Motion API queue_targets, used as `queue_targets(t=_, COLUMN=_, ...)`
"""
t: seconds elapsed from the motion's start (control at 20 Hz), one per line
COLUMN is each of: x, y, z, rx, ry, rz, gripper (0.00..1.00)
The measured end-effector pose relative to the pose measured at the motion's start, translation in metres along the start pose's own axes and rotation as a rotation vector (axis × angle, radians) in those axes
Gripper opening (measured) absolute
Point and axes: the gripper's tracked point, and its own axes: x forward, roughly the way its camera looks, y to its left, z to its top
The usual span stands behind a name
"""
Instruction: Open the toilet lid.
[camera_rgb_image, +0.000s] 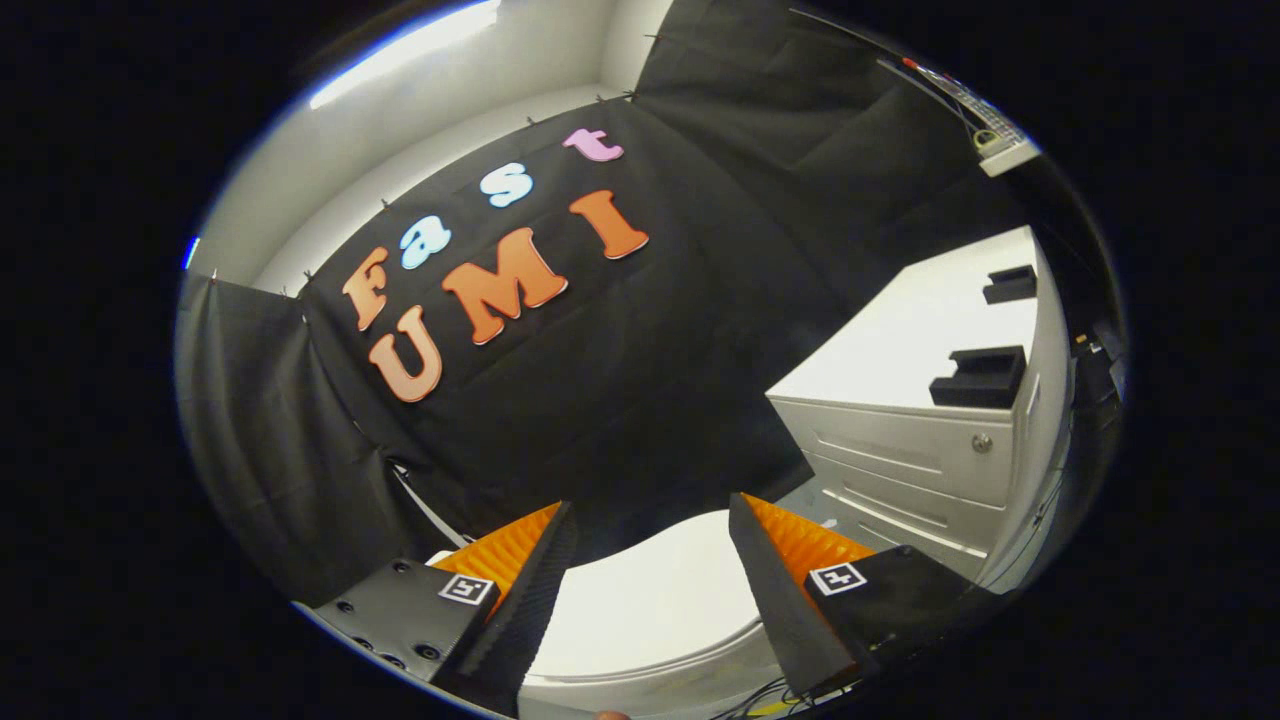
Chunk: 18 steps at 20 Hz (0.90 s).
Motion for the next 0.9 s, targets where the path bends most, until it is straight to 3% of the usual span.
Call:
queue_targets(t=0.25, x=-0.001, y=-0.07, z=-0.032, rx=0.143, ry=0.022, rz=-0.115, gripper=0.99)
queue_targets(t=0.6, x=0.006, y=-0.136, z=-0.075, rx=0.329, ry=0.084, rz=-0.214, gripper=0.99)
queue_targets(t=0.9, x=0.037, y=-0.153, z=-0.133, rx=0.529, ry=0.148, rz=-0.192, gripper=0.99)
